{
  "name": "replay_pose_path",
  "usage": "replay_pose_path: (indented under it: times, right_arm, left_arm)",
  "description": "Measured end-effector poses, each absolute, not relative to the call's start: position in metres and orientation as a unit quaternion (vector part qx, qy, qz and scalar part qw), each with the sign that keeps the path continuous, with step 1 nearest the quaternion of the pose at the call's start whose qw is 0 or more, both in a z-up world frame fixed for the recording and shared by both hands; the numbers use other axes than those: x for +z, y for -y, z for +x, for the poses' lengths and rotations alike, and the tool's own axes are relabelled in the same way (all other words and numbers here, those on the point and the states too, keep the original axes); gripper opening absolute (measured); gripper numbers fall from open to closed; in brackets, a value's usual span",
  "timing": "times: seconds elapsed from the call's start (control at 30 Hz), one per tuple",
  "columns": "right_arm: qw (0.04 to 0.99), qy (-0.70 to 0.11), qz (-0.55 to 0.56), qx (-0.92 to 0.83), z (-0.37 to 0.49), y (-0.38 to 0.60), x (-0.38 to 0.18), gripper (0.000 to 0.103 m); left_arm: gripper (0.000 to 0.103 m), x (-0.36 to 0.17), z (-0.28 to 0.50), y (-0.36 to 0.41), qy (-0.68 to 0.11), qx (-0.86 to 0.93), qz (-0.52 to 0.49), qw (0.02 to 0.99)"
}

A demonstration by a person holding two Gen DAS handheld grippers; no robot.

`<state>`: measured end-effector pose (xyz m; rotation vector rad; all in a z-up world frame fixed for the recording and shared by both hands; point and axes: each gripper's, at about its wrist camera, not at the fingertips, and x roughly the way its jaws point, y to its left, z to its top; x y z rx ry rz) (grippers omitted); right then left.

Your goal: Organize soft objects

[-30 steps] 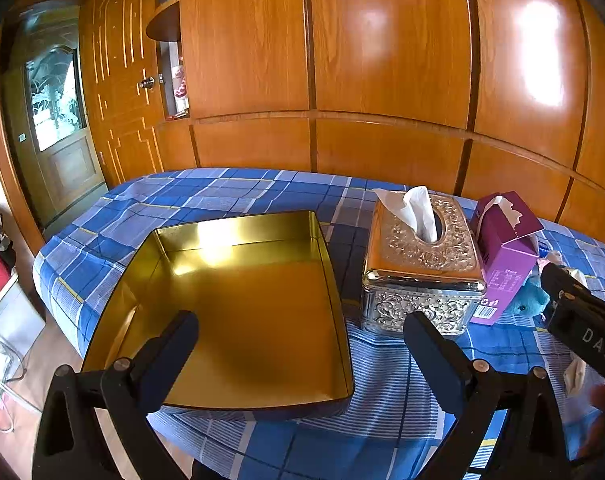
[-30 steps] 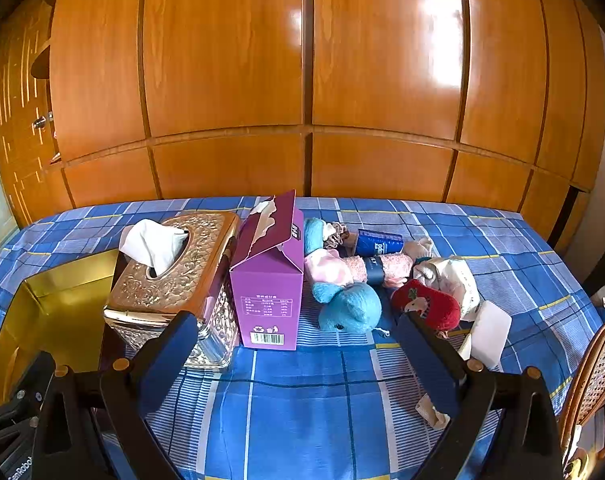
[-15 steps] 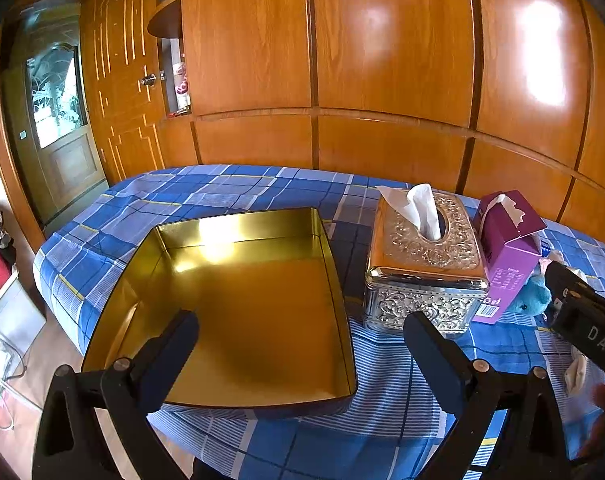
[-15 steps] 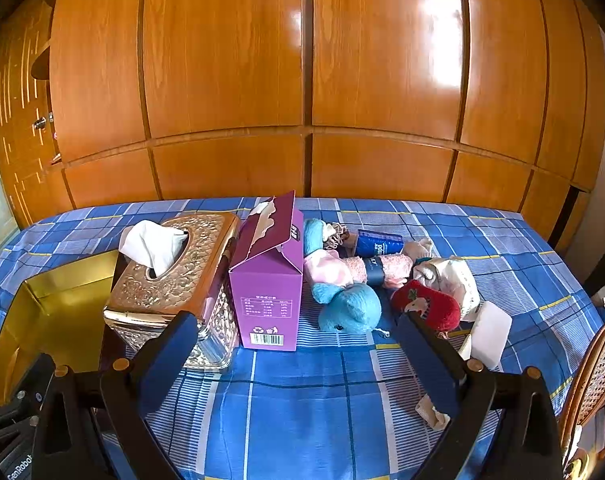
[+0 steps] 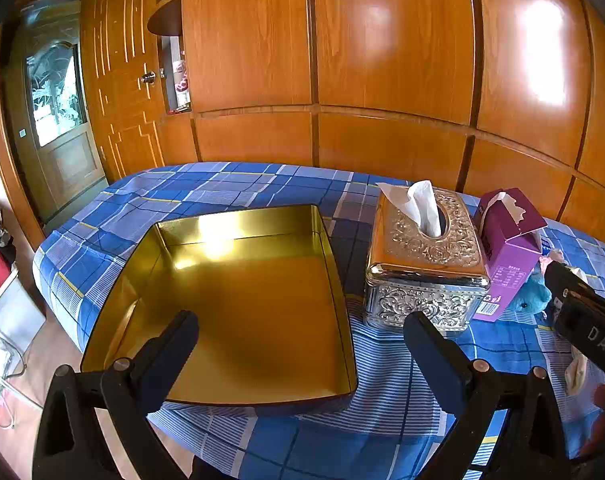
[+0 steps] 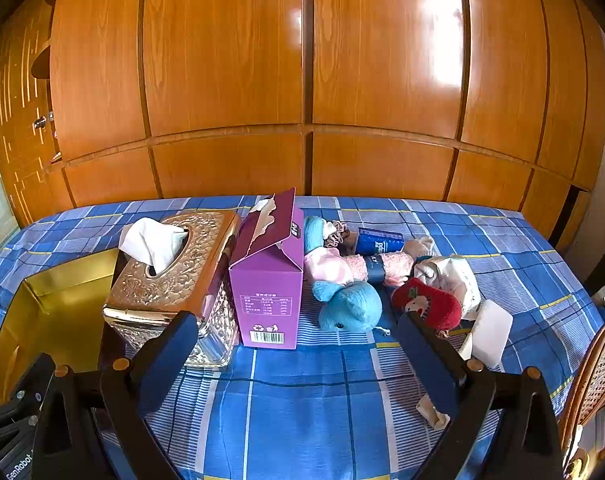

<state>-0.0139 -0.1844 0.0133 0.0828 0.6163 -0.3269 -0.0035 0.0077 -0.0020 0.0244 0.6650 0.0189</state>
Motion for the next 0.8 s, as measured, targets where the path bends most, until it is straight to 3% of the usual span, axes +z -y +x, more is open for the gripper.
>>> replay_pose_path:
  times: [0.8]
  right_arm:
    - [0.939, -0.301, 0.043, -0.163, -0.0156, 0.1851, 0.0135, 0.102]
  left_arm:
    - [0.103, -0.0012, -0.0062, -0.0053, -0.324, 0.004, 0.015, 0.946]
